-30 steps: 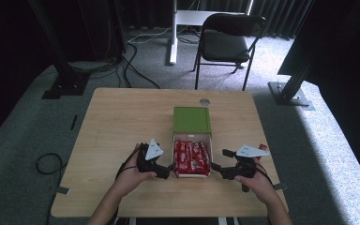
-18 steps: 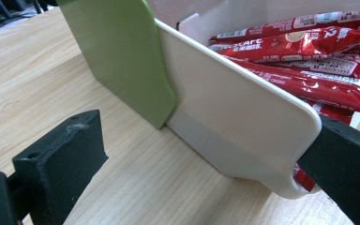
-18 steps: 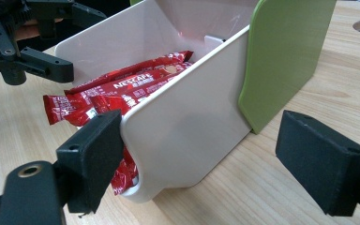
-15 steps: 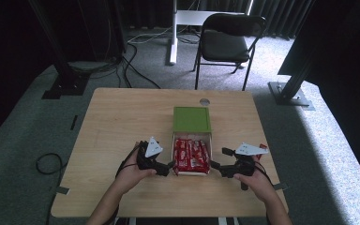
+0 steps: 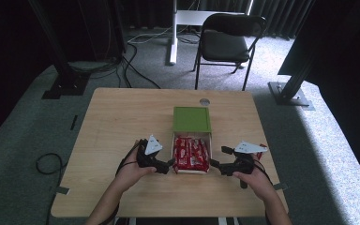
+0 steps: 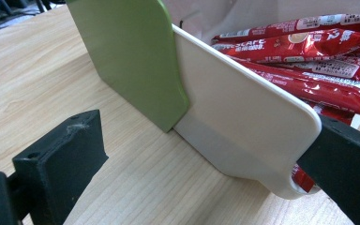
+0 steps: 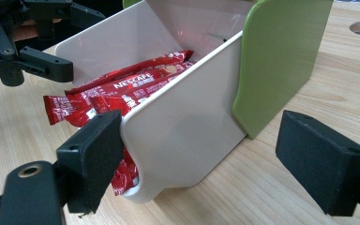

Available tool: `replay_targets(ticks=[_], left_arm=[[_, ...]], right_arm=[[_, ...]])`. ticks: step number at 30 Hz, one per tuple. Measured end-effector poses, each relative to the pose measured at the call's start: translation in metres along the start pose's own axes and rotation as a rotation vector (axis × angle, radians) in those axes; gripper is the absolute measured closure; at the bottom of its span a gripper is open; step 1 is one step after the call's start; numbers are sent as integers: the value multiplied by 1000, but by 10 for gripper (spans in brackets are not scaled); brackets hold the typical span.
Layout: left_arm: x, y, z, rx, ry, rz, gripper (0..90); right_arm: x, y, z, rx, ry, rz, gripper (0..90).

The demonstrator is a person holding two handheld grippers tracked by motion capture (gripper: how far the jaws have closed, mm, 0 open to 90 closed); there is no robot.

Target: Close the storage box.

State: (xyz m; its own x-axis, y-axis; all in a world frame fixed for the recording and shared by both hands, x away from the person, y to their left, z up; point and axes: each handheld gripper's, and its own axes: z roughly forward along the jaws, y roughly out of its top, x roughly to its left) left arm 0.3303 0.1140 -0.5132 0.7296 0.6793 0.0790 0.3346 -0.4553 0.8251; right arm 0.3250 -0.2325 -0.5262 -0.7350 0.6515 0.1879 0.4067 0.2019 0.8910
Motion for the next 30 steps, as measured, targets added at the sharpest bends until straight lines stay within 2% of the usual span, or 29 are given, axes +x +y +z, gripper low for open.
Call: replay_targets(ticks=[12,20,30], left_arm=[[4,4,5,6,1,0,31],[10,7,8,-1,-1,-23,32],[14,11,12,2,-6,-31,31]], right_arm=[[-5,4,3,3,-12,5,153],[-10,8,5,-8,-27,15,153],[-15,12,8,-12,-40,25,154]])
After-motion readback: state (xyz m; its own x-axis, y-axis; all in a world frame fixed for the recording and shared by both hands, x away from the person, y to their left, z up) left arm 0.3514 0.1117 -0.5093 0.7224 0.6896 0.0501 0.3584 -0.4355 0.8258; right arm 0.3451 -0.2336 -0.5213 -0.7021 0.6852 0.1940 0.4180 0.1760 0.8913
